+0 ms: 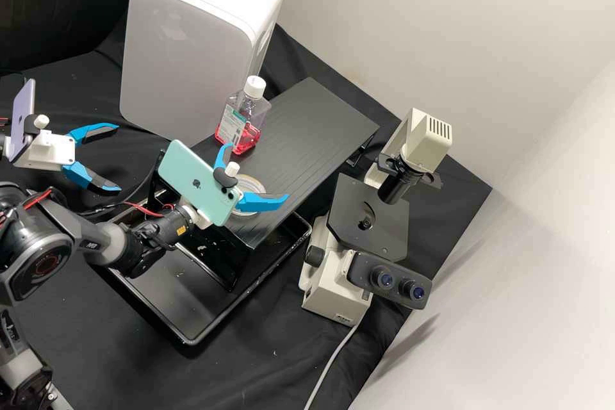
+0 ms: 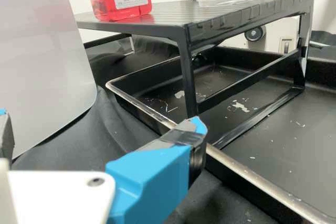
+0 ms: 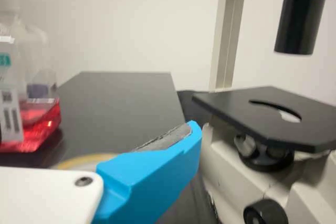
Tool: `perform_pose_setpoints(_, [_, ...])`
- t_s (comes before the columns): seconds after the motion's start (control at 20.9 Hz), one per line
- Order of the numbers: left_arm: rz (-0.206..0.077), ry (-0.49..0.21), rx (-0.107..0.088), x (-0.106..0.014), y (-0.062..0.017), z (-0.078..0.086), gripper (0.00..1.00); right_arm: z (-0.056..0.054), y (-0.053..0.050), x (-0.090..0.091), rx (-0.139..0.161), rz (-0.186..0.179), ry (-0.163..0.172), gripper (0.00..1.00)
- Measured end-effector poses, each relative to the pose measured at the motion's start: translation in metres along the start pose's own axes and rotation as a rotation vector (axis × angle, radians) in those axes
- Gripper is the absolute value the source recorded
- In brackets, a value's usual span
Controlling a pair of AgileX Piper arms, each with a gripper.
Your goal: Remove the lid from the petri dish
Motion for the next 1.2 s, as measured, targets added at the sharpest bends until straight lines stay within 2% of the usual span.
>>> perform_pose_setpoints(0.19, [0.002,0.0,0.0,0.0,0.0002,0.0,1.0,0.009,-0.009,-0.014,-0.004,-0.037,-0.036,1.0])
perform_pose_setpoints(0.38, [0.002,0.0,0.0,0.0,0.0002,0.0,1.0,0.012,-0.011,-0.025,-0.005,-0.027,-0.026,1.0])
perform_pose_setpoints(0.53, [0.002,0.0,0.0,0.0,0.0002,0.0,1.0,0.015,-0.014,-0.03,-0.007,-0.039,-0.038,1.0])
perform_pose_setpoints(0.91, [0.002,0.0,0.0,0.0,0.0002,0.0,1.0,0.016,-0.014,-0.031,-0.008,-0.039,-0.044,1.0])
perform_pose_setpoints(1.1, [0.002,0.0,0.0,0.0,0.0002,0.0,1.0,0.02,-0.014,-0.03,-0.008,-0.042,-0.059,1.0])
perform_pose_setpoints(1.2, [0.0,0.0,0.0,0.0,-0.0003,0.0,1.0,0.02,-0.014,-0.03,-0.006,-0.033,-0.052,1.0])
